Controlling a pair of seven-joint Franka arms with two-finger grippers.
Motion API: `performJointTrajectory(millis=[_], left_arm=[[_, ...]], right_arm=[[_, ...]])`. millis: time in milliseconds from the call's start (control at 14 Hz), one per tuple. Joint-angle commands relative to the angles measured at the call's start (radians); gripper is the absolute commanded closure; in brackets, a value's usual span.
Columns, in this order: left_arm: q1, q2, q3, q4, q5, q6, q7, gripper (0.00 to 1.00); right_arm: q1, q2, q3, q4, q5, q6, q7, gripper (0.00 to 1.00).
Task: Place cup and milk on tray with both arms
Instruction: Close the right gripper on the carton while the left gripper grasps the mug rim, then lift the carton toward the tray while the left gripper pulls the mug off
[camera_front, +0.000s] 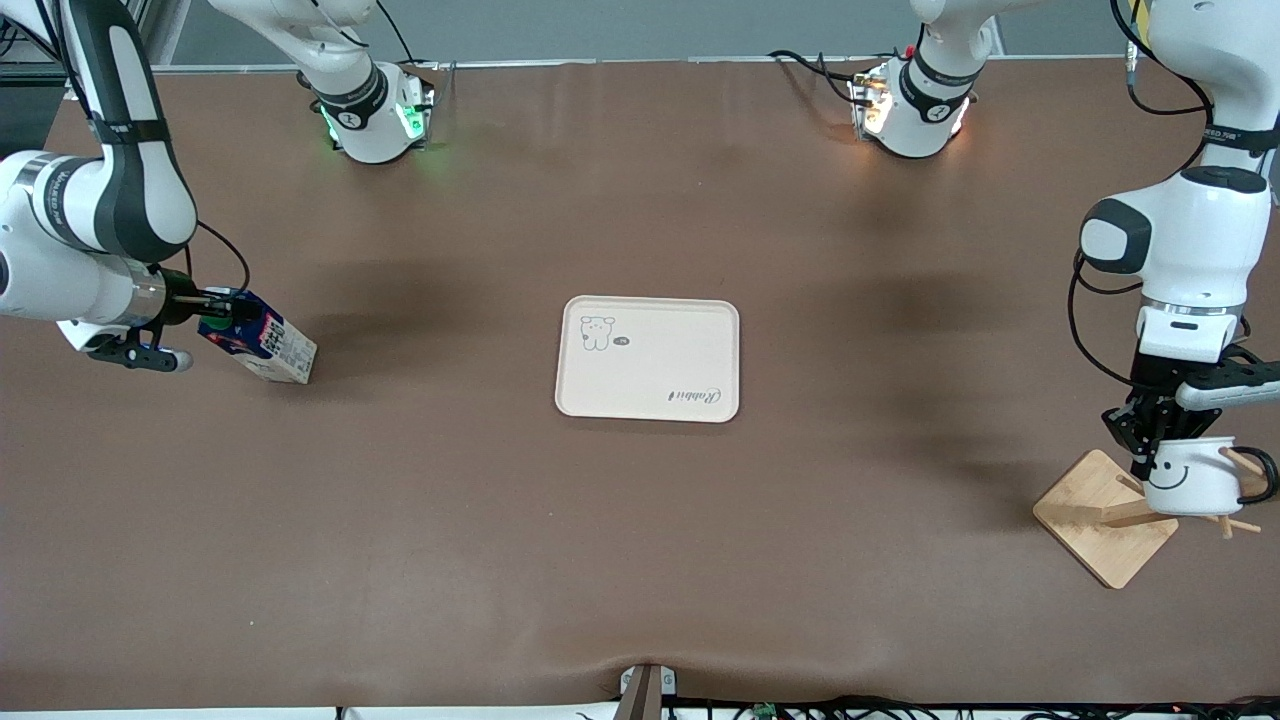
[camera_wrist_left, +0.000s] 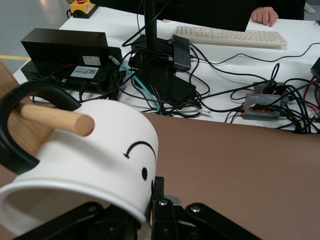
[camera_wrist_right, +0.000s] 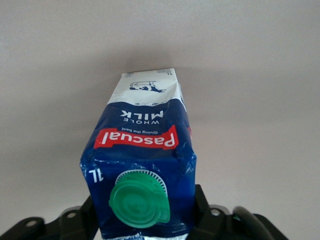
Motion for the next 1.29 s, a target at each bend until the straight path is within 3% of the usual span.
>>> performJointTrajectory(millis=[0,214,286,429,714,857,1214], left_arm=[[0.008,-0.004,-0.016,0.000,0.000,-0.004,0.002,1.00],[0.010,-0.012,-0.037,0.000,-0.002,-0.012,0.000,1.00],[0.010,-0.021,-0.037,0.003,-0.002,-0.022,0.002,1.00],[0.010,-0.041,-0.037,0.014,0.000,-0.068,0.002,1.00],[0.011,-0.097,-0.051,0.019,-0.002,-0.169,0.000,1.00],[0.013,-0.133,-0.051,0.017,0.000,-0.240,0.000,1.00],[0.011,-0.199,-0.066,0.014,0.000,-0.370,0.000,1.00]], right_arm=[[-0.018,-0.018,0.012,-0.021,0.001,0.009,0.010,0.61],[-0.018,-0.018,0.012,-0.018,0.003,0.003,0.010,0.87],[-0.018,-0.018,0.012,-0.013,0.003,0.000,0.010,0.91],[-0.018,-0.018,0.012,0.033,0.003,-0.047,0.010,0.91],[0.028,0.021,0.015,0.299,0.003,-0.311,0.010,0.92],[0.091,0.049,0.015,0.396,0.003,-0.368,0.031,0.91],[0.186,0.084,0.015,0.453,0.030,-0.370,0.090,0.89]])
